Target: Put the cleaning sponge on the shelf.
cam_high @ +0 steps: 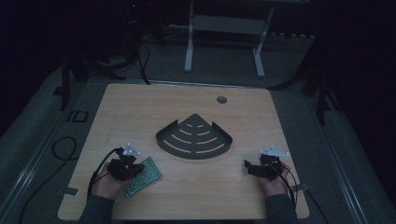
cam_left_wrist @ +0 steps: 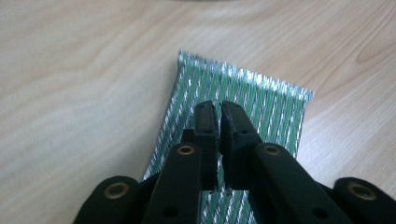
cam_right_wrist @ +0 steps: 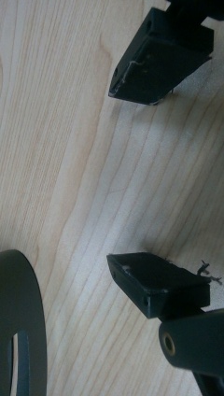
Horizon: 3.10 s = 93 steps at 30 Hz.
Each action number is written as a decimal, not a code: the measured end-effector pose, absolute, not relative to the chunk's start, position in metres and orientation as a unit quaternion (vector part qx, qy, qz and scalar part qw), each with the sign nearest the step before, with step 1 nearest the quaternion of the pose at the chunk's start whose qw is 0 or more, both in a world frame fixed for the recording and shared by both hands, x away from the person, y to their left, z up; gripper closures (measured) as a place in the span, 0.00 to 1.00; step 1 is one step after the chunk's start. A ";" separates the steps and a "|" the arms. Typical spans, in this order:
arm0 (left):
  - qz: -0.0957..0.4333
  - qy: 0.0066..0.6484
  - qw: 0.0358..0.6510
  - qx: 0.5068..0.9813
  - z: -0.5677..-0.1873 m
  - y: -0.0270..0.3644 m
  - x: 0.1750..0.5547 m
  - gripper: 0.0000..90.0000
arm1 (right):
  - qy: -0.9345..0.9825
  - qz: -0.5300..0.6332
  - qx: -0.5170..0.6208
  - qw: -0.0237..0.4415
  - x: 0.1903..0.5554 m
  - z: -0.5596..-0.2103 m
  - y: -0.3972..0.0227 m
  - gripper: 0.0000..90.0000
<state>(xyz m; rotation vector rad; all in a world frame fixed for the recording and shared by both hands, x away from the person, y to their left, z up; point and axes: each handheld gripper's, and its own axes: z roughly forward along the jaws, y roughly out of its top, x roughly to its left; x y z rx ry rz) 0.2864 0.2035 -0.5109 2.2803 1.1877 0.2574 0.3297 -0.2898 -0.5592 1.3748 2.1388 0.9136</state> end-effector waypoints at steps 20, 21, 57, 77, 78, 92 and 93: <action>0.025 0.422 0.247 0.872 -0.500 0.227 0.326 0.79 | 0.772 0.330 0.497 0.218 0.330 -0.559 -0.290 0.18; 0.021 0.420 0.246 0.873 -0.500 0.228 0.327 0.79 | 0.772 0.330 0.497 0.218 0.330 -0.559 -0.290 0.18; -0.036 0.386 0.186 0.903 -0.514 0.228 0.346 0.82 | 0.772 0.330 0.497 0.218 0.330 -0.559 -0.290 0.18; -0.053 0.389 0.164 0.905 -0.514 0.223 0.346 0.82 | 0.772 0.330 0.497 0.218 0.330 -0.559 -0.290 0.18; -0.055 0.392 0.166 0.903 -0.515 0.224 0.346 0.82 | 0.772 0.330 0.497 0.218 0.330 -0.559 -0.290 0.18; -0.065 0.418 0.190 0.886 -0.518 0.228 0.342 0.99 | 0.773 0.330 0.497 0.218 0.330 -0.559 -0.290 0.18; -0.065 0.418 0.188 0.886 -0.517 0.227 0.341 0.99 | 0.772 0.330 0.497 0.218 0.330 -0.559 -0.290 0.18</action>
